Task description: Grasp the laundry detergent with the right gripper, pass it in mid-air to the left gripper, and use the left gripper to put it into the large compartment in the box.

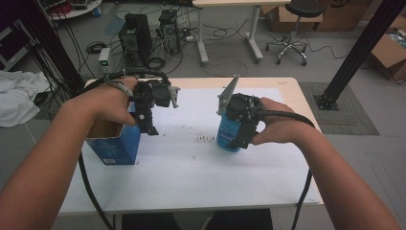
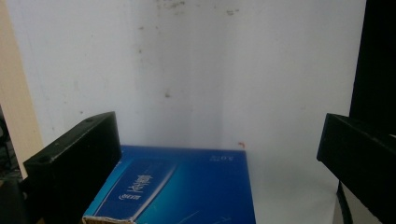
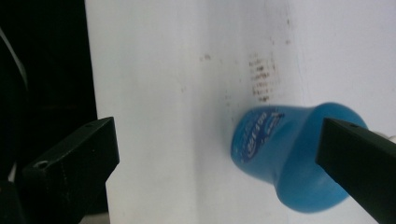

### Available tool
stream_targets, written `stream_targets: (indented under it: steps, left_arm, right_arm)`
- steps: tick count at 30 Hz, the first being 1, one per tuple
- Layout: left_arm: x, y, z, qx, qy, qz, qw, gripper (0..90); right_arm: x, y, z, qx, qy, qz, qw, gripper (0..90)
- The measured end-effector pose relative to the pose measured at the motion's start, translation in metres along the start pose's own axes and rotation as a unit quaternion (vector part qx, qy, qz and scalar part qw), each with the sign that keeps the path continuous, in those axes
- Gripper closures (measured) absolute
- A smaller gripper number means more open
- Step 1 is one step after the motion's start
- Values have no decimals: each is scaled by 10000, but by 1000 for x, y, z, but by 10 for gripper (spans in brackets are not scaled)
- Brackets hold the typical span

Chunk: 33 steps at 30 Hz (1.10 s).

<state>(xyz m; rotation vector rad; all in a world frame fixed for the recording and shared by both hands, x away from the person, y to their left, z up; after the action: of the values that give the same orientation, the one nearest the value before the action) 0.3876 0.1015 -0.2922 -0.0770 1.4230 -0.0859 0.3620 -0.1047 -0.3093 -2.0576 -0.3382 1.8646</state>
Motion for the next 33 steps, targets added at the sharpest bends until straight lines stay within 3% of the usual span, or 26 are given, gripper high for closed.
stream_targets:
  steps: [2,3,4,8,13,20,24,28,29,30,32,33]
  left_arm:
    - [0,-1,0,8,-3,13,10000,1]
    - [0,-1,0,8,-3,13,10000,1]
    - [0,-2,-1,28,7,-6,10000,1]
    - [1,-3,-2,35,-12,8,10000,1]
    - [-1,-3,-4,52,-23,10,10000,1]
    - [-3,-4,-5,66,-51,-39,10000,1]
    - [-3,-4,-7,56,-43,-81,9999,1]
    - [-2,-3,-8,51,-40,-117,9999,1]
    - [-2,-2,-8,68,-43,-112,9999,1]
    - [-2,-2,-8,65,-50,-114,9999,1]
    - [-2,-1,-8,67,-48,-134,9999,1]
    - [-3,-1,-8,73,-57,-146,9998,1]
  right_arm:
    - [-3,-3,-1,92,-77,-366,9993,0]
    - [-3,-3,-1,92,-77,-366,9993,0]
    - [-6,-5,-1,106,-91,-638,9979,0]
    - [-10,-7,-4,122,20,-1109,9938,0]
    - [-13,-4,-4,177,223,-1368,9902,0]
    - [-17,12,-2,360,307,-1645,9852,0]
    - [-21,25,-1,494,347,-1895,9800,0]
    - [-27,41,-2,673,481,-2191,9722,0]
    - [-27,41,-2,673,481,-2191,9722,0]
    - [-28,49,-3,761,537,-2298,9688,0]
    - [-29,58,-4,859,626,-2386,9653,0]
    - [-29,58,-4,859,626,-2386,9653,0]
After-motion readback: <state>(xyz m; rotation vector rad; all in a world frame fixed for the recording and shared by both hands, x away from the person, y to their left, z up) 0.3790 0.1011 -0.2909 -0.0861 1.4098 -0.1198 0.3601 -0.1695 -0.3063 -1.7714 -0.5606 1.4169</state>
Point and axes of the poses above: each handheld gripper's, and its own axes: x roughly forward along the jaws, y roughly out of its underside, z roughly to its left, the point moved 8 cm from there along x, roughly forward along the jaws, and after that the axes turned 3 degrees about -z, right-handed, at the moved point
